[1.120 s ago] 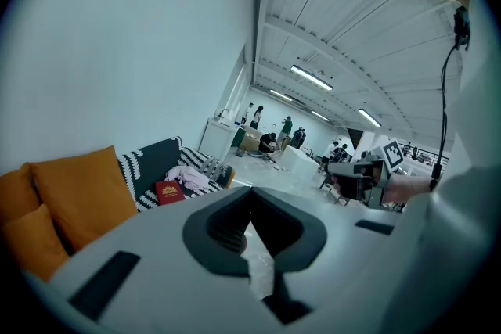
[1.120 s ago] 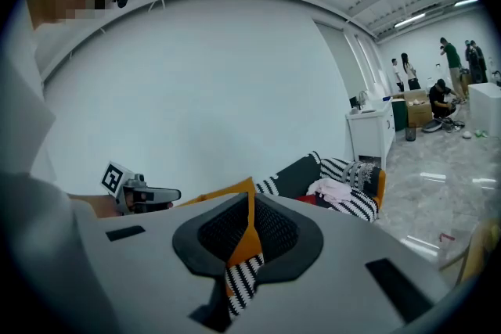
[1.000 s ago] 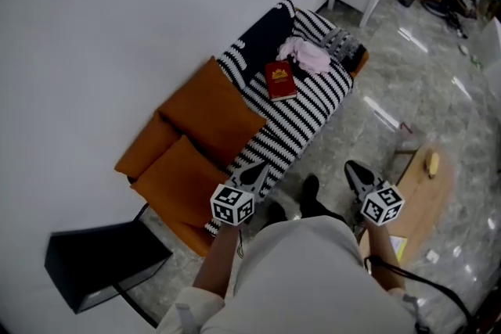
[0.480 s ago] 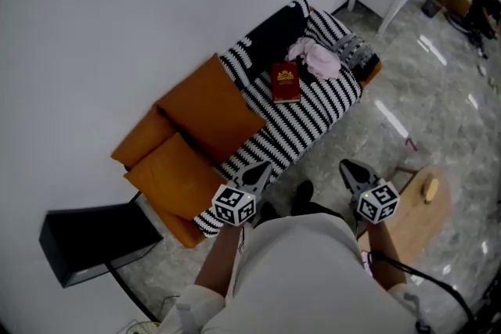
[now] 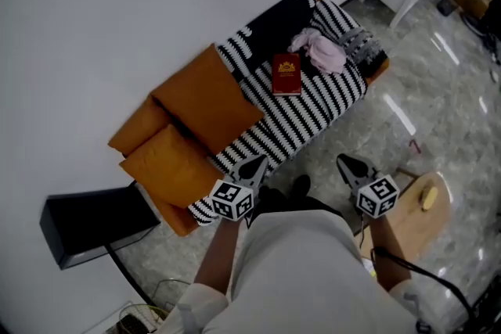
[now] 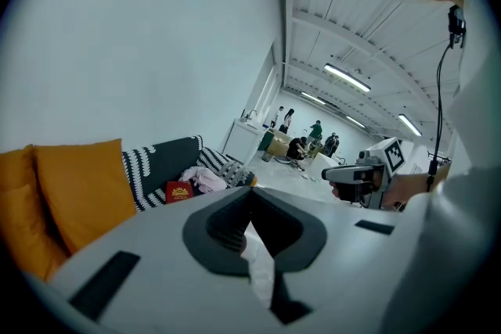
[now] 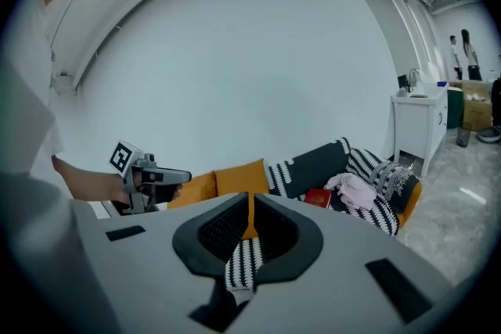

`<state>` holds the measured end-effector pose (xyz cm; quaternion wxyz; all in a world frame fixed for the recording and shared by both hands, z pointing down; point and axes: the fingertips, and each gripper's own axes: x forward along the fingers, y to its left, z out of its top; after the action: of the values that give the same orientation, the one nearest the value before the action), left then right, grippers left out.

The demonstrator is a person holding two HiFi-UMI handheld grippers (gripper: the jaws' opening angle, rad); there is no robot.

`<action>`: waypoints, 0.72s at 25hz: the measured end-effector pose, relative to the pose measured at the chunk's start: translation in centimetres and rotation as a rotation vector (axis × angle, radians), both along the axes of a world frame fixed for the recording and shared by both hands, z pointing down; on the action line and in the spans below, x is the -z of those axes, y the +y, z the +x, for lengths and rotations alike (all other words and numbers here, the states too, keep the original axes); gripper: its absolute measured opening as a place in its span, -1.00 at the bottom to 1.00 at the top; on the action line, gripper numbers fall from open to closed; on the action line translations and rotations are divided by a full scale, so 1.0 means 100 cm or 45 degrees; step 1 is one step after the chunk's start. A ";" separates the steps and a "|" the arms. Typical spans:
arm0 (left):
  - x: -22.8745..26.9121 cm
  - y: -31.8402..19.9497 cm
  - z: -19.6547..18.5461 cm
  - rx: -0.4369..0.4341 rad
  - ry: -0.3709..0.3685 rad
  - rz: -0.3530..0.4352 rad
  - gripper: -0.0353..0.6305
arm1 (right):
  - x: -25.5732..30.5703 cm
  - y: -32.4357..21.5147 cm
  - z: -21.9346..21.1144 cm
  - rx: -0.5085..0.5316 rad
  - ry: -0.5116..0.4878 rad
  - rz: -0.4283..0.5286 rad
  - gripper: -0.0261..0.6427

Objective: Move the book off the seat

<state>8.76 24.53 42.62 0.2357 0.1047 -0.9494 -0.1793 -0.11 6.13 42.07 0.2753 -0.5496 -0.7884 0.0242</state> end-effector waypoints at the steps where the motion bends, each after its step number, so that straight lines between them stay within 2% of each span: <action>1: 0.000 -0.001 -0.002 0.001 0.006 -0.002 -0.89 | -0.001 0.000 -0.003 0.002 0.005 0.002 -0.78; 14: -0.027 0.017 -0.037 -0.015 0.095 -0.041 -0.89 | -0.025 0.017 -0.044 -0.041 0.055 0.035 -0.78; 18: -0.031 0.030 -0.060 -0.045 0.048 -0.011 -0.89 | -0.033 0.033 -0.064 -0.069 0.047 0.060 -0.78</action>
<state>2.81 27.58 45.69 0.2571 0.1169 -0.9436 -0.1729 -6.56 9.43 45.40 0.3019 -0.5208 -0.7982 0.0231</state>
